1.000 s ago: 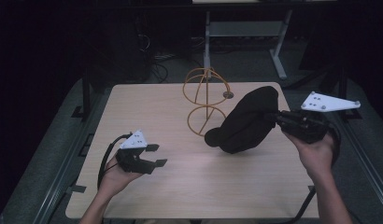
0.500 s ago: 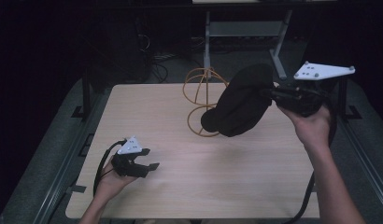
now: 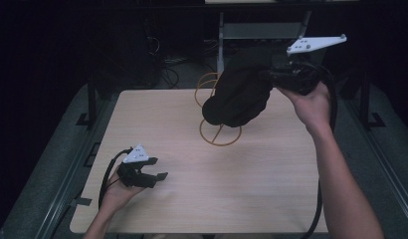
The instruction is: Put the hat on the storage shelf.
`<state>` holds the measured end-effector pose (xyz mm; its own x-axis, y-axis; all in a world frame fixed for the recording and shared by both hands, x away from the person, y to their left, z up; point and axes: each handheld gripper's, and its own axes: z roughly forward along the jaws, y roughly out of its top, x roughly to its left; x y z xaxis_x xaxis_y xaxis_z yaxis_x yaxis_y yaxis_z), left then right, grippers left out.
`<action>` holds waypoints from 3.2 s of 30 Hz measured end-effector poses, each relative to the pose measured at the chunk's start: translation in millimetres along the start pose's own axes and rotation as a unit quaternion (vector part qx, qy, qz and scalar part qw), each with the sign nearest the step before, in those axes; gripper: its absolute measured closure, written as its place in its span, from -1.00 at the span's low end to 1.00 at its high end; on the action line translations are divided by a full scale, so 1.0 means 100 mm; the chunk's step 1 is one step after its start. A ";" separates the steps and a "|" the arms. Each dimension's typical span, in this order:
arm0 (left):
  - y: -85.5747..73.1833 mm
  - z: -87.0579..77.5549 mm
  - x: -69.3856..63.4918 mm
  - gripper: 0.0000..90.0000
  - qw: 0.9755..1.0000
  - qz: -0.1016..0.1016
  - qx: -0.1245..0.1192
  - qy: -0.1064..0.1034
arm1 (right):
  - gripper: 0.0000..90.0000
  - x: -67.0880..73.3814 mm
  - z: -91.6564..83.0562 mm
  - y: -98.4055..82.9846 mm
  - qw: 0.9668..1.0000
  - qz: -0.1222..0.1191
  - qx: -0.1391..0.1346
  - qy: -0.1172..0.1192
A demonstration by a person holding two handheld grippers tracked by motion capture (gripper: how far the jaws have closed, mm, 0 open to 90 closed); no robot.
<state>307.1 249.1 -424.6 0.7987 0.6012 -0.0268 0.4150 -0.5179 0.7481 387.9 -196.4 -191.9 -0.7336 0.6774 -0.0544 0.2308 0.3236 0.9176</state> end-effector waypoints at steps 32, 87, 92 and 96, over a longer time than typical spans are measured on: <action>-0.03 -0.02 0.08 -0.38 1.000 -0.024 -0.005 -0.011 | 0.90 -0.28 1.19 0.35 0.996 0.061 0.015 0.059; -0.01 -0.01 0.04 -0.38 0.999 -0.027 -0.017 -0.022 | 0.22 -0.14 1.88 0.24 0.993 0.046 0.108 0.013; -0.02 -0.01 0.05 -0.38 0.999 -0.029 -0.020 -0.022 | 0.23 -0.13 1.86 0.23 0.993 0.047 0.106 0.009; -0.02 -0.01 0.04 -0.38 0.999 -0.029 -0.018 -0.023 | 0.55 -0.13 1.86 0.23 0.993 0.049 0.102 0.016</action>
<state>309.5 252.7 -425.6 0.7932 0.6007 -0.1001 0.4457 -0.4606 0.7676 521.4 -74.5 -243.3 -0.7202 0.6922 0.0469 0.4251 0.3868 0.8184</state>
